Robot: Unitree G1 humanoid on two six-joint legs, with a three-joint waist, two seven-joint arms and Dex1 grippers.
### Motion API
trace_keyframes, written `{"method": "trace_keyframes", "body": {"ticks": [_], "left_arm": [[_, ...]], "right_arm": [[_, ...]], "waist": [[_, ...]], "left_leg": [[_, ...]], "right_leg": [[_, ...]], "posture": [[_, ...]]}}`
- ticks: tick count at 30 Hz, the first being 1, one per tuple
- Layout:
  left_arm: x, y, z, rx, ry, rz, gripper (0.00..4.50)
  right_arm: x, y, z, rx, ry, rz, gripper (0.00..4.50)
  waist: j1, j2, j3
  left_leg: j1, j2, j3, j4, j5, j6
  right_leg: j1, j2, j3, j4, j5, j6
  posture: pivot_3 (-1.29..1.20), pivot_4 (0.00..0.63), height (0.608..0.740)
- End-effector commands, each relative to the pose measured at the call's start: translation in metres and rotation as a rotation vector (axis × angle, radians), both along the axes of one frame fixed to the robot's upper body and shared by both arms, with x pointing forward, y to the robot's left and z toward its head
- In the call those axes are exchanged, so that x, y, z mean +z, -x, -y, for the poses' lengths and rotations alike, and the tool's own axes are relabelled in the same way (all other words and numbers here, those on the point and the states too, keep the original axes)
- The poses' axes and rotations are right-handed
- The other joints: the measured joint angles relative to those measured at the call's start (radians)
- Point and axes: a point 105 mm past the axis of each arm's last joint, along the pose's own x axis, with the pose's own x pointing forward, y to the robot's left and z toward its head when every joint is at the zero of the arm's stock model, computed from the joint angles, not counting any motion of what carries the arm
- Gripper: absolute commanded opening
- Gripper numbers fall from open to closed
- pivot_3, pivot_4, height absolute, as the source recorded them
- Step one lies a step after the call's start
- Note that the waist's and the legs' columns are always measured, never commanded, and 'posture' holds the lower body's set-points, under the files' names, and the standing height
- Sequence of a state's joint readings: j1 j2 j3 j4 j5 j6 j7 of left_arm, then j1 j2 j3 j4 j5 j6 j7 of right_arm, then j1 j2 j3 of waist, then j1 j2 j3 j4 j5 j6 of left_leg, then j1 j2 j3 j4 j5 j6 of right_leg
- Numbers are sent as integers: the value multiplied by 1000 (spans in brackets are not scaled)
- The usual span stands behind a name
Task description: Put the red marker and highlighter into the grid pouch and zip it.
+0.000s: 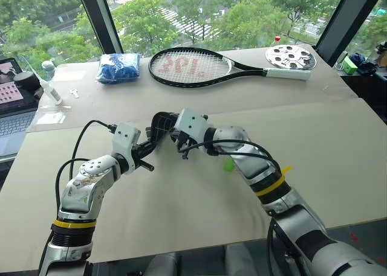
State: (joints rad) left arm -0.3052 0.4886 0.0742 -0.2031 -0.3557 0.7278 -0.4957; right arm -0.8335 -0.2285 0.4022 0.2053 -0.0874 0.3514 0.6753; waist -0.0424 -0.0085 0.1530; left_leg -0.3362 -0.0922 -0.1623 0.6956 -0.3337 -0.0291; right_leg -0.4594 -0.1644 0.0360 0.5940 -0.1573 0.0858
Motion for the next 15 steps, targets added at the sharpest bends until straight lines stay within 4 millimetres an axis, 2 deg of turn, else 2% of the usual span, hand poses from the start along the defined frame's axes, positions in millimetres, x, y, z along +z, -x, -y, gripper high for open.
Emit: {"method": "trace_keyframes", "body": {"ticks": [1,2,4,6,9,12,13,15], "left_arm": [[12,1,1,-13,-8,44,0],[12,1,0,-11,-8,43,0],[11,2,-2,-9,-10,39,0],[9,2,-3,-8,-11,36,0],[9,2,-3,-10,-13,34,0],[11,0,-3,-11,-14,36,0],[12,-1,-3,-12,-14,37,0],[12,-1,-2,-12,-14,39,0]], "right_arm": [[19,-37,54,-212,-15,46,42],[23,-46,68,-271,-29,42,42],[31,-55,81,-350,-81,21,42],[32,-55,75,-359,-117,-6,42],[23,-38,41,-255,-140,-64,42],[15,-5,-4,-100,-169,-128,42],[14,6,-14,-60,-174,-145,42],[12,16,-23,-30,-176,-164,42]], "waist": [[1,0,0],[1,0,0],[-1,0,0],[-13,0,0],[-31,0,0],[-32,0,0],[-31,0,0],[-28,0,0]], "left_leg": [[0,0,0,0,0,0],[0,0,0,0,0,0],[0,0,0,0,0,0],[0,1,1,-1,0,0],[0,3,2,-1,0,0],[0,2,2,-1,0,0],[0,2,2,-1,0,0],[-1,2,2,-1,0,-1]], "right_leg": [[0,0,0,0,0,0],[0,0,0,0,0,0],[0,0,0,0,0,0],[-1,1,0,0,0,0],[-1,1,0,0,1,-1],[-2,1,1,0,1,-1],[-2,1,1,0,1,-1],[-3,1,1,1,1,-1]], "posture": [[0,150,740],[0,150,740],[0,150,740],[0,150,740],[0,150,740],[0,150,740],[0,150,740],[0,150,740]]}}
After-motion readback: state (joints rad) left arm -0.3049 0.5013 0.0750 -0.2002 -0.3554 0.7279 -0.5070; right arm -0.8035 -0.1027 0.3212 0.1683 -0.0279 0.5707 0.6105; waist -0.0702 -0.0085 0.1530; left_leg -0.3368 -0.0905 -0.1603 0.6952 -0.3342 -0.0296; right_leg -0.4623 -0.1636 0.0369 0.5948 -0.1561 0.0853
